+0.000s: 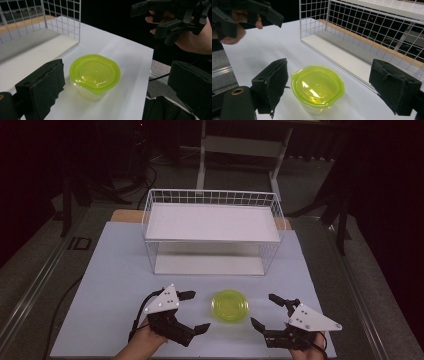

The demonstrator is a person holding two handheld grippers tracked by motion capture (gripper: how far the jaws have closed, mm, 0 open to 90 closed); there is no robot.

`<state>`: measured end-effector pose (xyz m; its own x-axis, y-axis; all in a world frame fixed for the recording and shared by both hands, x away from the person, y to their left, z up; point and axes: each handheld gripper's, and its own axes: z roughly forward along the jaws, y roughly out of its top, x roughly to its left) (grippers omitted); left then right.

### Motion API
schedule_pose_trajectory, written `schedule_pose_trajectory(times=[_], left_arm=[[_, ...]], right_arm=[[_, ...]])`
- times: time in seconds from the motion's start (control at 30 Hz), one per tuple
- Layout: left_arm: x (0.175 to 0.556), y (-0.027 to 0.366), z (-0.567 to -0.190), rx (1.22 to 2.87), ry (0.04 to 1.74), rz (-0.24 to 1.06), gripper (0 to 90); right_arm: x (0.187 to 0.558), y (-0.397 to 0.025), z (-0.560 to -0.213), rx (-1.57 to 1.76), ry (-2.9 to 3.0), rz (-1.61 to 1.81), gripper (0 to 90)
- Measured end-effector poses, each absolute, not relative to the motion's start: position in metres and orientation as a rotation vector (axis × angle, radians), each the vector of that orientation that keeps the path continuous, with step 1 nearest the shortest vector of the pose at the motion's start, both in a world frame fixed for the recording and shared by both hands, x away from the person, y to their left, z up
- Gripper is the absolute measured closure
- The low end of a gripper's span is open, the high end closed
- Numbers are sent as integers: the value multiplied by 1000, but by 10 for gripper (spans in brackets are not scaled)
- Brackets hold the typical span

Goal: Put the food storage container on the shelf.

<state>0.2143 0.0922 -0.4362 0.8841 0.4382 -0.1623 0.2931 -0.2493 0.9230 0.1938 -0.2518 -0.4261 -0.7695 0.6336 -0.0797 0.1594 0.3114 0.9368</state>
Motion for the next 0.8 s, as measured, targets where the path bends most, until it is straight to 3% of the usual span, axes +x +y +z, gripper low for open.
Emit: schedule_pose_trajectory(times=[0.2, 0.4, 0.8], left_arm=[[216, 92, -423, 1770, 540, 130, 17], [227, 81, -416, 1800, 559, 121, 17], [261, 59, -449, 1829, 717, -17, 56]], right_arm=[[201, -252, -416, 703, 2151, 1408, 135], [211, -255, -406, 771, 2126, 1401, 132], [241, -242, -428, 1006, 2212, 1467, 120]])
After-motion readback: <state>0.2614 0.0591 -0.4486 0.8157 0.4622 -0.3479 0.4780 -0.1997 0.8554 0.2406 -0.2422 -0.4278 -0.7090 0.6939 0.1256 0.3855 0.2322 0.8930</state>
